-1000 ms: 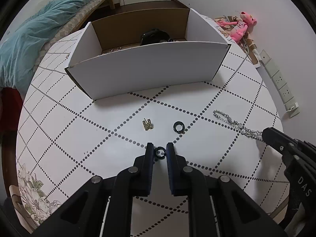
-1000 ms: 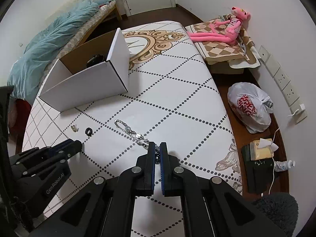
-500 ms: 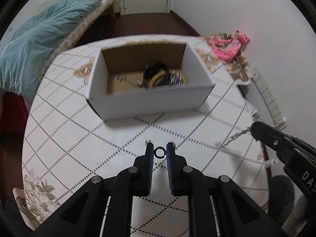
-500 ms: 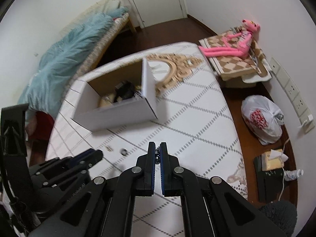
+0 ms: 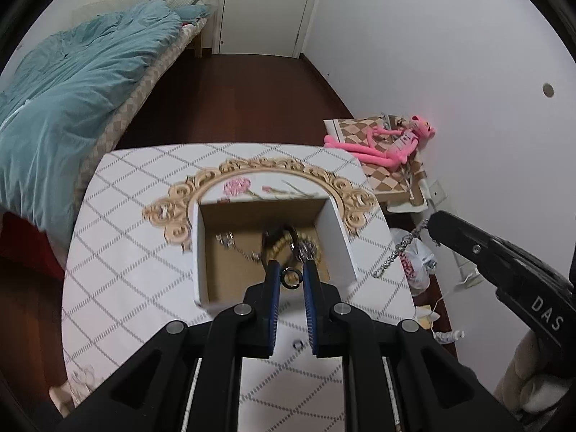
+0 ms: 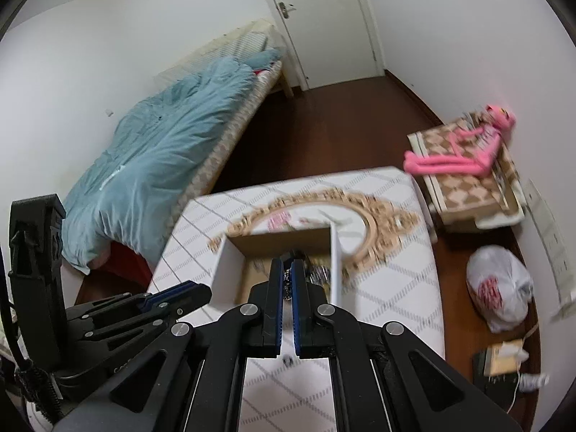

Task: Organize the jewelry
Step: 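Carry the ring into the box with the left tool while the right tool drops the necklace in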

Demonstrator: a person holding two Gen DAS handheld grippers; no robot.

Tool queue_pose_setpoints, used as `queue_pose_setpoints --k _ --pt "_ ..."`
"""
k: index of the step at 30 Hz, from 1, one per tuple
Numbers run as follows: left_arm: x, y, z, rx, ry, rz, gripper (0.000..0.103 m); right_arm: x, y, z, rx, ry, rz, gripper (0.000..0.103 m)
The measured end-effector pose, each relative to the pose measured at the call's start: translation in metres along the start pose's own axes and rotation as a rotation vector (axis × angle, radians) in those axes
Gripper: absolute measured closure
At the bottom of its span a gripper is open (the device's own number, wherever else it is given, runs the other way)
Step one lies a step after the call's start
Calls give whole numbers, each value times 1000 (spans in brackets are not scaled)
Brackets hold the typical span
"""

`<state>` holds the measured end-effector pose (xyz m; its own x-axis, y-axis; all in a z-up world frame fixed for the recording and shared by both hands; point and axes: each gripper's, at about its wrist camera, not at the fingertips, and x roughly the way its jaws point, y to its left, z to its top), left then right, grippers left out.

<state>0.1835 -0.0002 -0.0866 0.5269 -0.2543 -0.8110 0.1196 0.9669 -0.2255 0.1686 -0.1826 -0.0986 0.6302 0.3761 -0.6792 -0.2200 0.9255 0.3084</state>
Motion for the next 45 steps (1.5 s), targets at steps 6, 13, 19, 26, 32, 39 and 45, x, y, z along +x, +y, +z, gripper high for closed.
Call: queue_pose_setpoints --k 6,13,19,26,32,39,45 --pt "35 23 31 -25 78 -5 93 54 1 37 -27 91 2 99" --pt "73 39 43 -27 173 10 93 122 -11 53 -24 229 -34 99" --pt "96 51 40 -59 267 53 91 156 -20 54 -47 302 -79 99" --pt "98 59 43 -74 279 129 74 171 -29 49 -33 378 -102 98" --pt "81 67 48 -83 202 191 32 166 -31 47 -17 379 -119 61" --pt "69 69 39 -86 137 273 1 152 -26 38 -55 352 -220 9" --pt "67 65 14 -62 109 327 0 144 -20 6 -100 366 -310 7"
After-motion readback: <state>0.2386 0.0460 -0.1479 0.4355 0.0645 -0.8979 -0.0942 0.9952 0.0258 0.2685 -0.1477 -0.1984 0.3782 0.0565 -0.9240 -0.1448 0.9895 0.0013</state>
